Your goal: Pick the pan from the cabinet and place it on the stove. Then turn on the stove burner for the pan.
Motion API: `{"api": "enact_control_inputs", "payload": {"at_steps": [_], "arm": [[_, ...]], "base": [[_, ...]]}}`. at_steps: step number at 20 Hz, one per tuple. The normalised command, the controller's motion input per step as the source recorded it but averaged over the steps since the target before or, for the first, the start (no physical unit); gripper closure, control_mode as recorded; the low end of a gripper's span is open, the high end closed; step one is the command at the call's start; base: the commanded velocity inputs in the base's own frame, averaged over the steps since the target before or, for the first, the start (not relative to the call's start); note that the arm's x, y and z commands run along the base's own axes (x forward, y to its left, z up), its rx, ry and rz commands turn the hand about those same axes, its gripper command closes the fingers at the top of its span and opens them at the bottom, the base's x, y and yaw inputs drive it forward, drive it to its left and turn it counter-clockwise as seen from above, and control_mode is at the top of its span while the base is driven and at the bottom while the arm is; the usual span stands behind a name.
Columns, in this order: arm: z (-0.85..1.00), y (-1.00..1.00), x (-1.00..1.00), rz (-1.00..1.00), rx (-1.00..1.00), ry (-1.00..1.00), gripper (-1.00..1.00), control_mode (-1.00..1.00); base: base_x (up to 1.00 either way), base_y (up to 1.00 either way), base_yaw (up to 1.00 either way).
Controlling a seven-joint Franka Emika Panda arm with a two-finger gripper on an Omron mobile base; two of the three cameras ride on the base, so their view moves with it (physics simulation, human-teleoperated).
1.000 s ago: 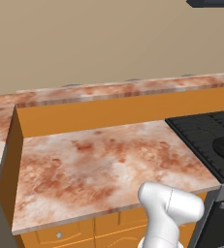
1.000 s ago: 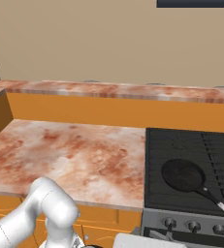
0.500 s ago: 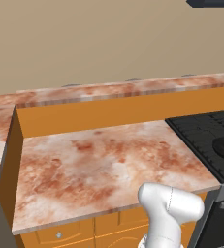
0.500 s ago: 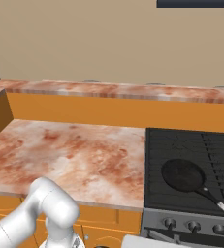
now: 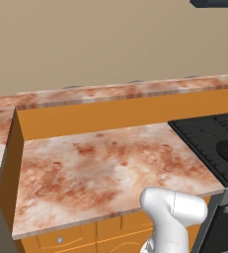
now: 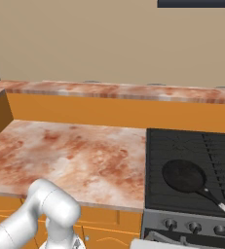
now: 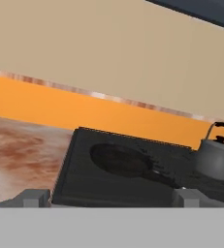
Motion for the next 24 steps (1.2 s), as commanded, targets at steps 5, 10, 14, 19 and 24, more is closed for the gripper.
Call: {"api": "enact_control_inputs", "payload": {"at_steps": [5,10,14,19,24], "arm": [[-0.12,0.0,0.18,0.07,0.0,0.0,-1.0,-1.0],[-0.11,0.0,0.13,0.02,0.0,0.01,-1.0,-1.0],[-0.15,-0.07,0.11,0.0,0.0,0.0,-1.0,-1.0],[-0.12,-0.08,0.06,0.0,0.0,0.0,-1.0,-1.0],[-0.15,-0.02,0.07,0.0,0.0,0.04,-1.0,-1.0]], "base": [[0.0,0.0,0.0],[0.0,0.0,0.0],[0.0,0.0,0.0],[0.0,0.0,0.0],[0.0,0.0,0.0]]}}
